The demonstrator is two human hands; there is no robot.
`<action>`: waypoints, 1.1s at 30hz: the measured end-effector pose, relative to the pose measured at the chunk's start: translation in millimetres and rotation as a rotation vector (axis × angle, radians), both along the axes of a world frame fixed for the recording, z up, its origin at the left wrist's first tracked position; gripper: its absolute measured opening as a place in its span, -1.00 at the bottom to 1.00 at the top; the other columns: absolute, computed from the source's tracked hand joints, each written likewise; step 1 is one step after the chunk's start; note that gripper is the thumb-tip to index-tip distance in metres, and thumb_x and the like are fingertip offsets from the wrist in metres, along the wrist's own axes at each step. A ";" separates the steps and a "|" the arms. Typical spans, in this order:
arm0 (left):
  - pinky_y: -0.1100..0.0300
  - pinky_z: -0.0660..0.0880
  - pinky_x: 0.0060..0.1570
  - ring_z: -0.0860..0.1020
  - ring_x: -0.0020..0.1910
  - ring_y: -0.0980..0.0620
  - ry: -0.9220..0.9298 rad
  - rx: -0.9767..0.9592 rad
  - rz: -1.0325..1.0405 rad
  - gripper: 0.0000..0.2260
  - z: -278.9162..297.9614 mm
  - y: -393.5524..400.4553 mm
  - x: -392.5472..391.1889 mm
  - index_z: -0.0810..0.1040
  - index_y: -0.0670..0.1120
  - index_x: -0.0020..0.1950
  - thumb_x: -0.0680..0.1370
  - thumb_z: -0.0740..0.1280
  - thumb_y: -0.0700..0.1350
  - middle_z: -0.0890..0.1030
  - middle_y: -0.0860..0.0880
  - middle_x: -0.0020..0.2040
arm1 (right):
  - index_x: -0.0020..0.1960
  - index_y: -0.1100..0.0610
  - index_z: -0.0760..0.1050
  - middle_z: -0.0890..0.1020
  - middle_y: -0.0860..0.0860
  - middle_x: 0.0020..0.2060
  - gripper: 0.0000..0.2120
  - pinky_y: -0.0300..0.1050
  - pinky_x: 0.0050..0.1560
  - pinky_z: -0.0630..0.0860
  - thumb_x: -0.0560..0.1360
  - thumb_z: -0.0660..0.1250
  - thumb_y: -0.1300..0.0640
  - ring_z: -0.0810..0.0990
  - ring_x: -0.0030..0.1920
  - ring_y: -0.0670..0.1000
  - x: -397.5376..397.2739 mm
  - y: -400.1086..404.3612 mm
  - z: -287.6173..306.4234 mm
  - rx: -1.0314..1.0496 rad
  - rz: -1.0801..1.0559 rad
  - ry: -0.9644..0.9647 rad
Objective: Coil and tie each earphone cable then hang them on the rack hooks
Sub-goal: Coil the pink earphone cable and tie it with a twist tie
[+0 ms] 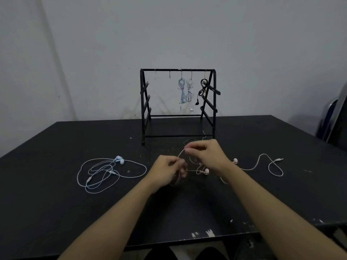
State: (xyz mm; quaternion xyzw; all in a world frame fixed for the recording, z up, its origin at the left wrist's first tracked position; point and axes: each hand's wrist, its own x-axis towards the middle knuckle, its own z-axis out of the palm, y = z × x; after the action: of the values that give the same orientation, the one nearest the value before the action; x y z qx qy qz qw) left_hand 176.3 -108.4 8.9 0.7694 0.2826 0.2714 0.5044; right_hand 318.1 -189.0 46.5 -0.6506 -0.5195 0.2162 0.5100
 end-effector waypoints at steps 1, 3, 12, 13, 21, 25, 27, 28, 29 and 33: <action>0.19 0.51 -0.23 0.59 -0.32 0.06 -0.037 -0.078 0.026 -0.78 3.6 1.6 -2.2 0.60 -0.12 -0.10 0.61 0.19 -0.11 0.54 0.01 -0.37 | 0.00 0.20 0.63 0.62 0.04 -0.28 -0.87 -0.39 -0.34 0.46 0.46 0.38 0.25 0.52 -0.34 -0.14 0.8 1.7 1.7 -0.004 0.011 0.031; 0.20 0.46 -0.28 0.49 -0.41 0.11 -0.181 -0.277 0.085 -0.76 12.4 6.3 -7.0 0.58 -0.09 -0.08 0.62 0.15 -0.07 0.43 0.05 -0.42 | 0.08 0.16 0.60 0.65 0.01 -0.13 -0.80 -0.32 -0.14 0.53 0.45 0.39 0.23 0.59 -0.13 -0.10 4.4 4.2 2.6 -0.066 0.048 -0.018; 0.36 0.11 -0.61 0.20 -0.57 0.20 -0.392 -0.281 0.256 -0.72 50.8 37.0 -29.3 0.55 -0.09 -0.04 0.65 0.08 -0.06 0.38 0.04 -0.37 | 0.22 0.13 0.54 0.55 -0.06 0.13 -0.55 -0.14 0.19 0.51 0.37 0.44 0.37 0.57 0.10 -0.02 -1.7 17.1 -12.3 0.102 -0.044 -0.214; 0.36 0.12 -0.62 0.20 -0.58 0.21 -0.428 -0.281 0.310 -0.72 54.1 43.3 -34.5 0.55 -0.08 -0.04 0.65 0.07 -0.07 0.39 0.03 -0.36 | 0.21 0.14 0.54 0.56 -0.05 0.11 -0.56 -0.15 0.20 0.51 0.36 0.44 0.38 0.57 0.09 -0.04 -0.3 16.3 -11.7 0.119 -0.052 -0.189; 0.32 0.28 -0.49 0.33 -0.45 0.13 -0.195 -0.053 0.457 -0.77 60.3 75.9 -74.8 0.56 -0.11 0.03 0.63 0.13 -0.08 0.51 0.00 -0.23 | 0.14 0.13 0.59 0.67 0.01 -0.01 -0.75 -0.24 0.10 0.48 0.47 0.39 0.20 0.57 -0.03 -0.13 -0.7 15.5 -20.4 -0.049 -0.064 -0.300; 0.26 0.37 -0.38 0.48 -0.34 0.10 0.405 0.282 0.284 -0.84 42.6 67.6 -68.4 0.61 -0.07 -0.08 0.56 0.27 -0.04 0.59 -0.02 -0.25 | 0.18 0.16 0.57 0.65 0.03 0.00 -0.72 -0.32 0.06 0.41 0.47 0.38 0.19 0.54 -0.05 -0.11 -9.3 27.6 -28.1 -0.112 -0.108 -0.367; 0.25 0.39 -0.34 0.48 -0.33 0.10 0.547 0.401 0.249 -0.84 35.3 64.9 -63.9 0.61 -0.05 -0.08 0.53 0.31 0.00 0.55 0.01 -0.30 | 0.20 0.17 0.56 0.61 0.03 -0.06 -0.70 -0.27 0.06 0.44 0.47 0.38 0.21 0.51 -0.10 -0.09 -11.1 33.5 -32.7 -0.123 -0.175 -0.417; 0.23 0.40 -0.29 0.50 -0.30 0.08 0.575 0.426 0.246 -0.84 32.9 64.1 -61.1 0.61 -0.07 -0.06 0.52 0.33 0.00 0.54 0.02 -0.31 | 0.18 0.17 0.56 0.56 0.02 -0.08 -0.72 -0.19 0.06 0.46 0.47 0.38 0.20 0.50 -0.11 -0.06 -10.9 35.3 -34.4 -0.123 -0.226 -0.443; 0.22 0.43 -0.23 0.53 -0.24 0.06 0.587 0.447 0.246 -0.82 30.8 64.0 -58.2 0.61 -0.08 -0.03 0.51 0.34 0.01 0.55 0.02 -0.28 | 0.17 0.16 0.56 0.53 0.03 -0.06 -0.74 -0.14 0.04 0.46 0.48 0.37 0.19 0.51 -0.09 -0.01 -10.8 35.8 -35.5 -0.131 -0.279 -0.465; 0.08 0.52 0.04 0.55 -0.04 0.03 0.546 0.482 0.222 -0.63 29.1 59.5 -48.4 0.51 -0.09 0.18 0.44 0.42 0.03 0.57 0.00 -0.04 | 0.19 0.16 0.52 0.49 0.12 0.15 -0.73 0.15 0.21 0.43 0.50 0.34 0.16 0.53 0.12 0.18 -7.2 36.3 -40.9 -0.295 -0.428 -0.449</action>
State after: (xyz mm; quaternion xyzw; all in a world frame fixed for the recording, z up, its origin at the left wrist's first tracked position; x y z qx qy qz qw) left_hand 127.9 -48.9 38.1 0.8747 0.4163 0.1680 0.1828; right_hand 310.9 -152.8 5.6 -0.8429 -0.4337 0.0285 0.3172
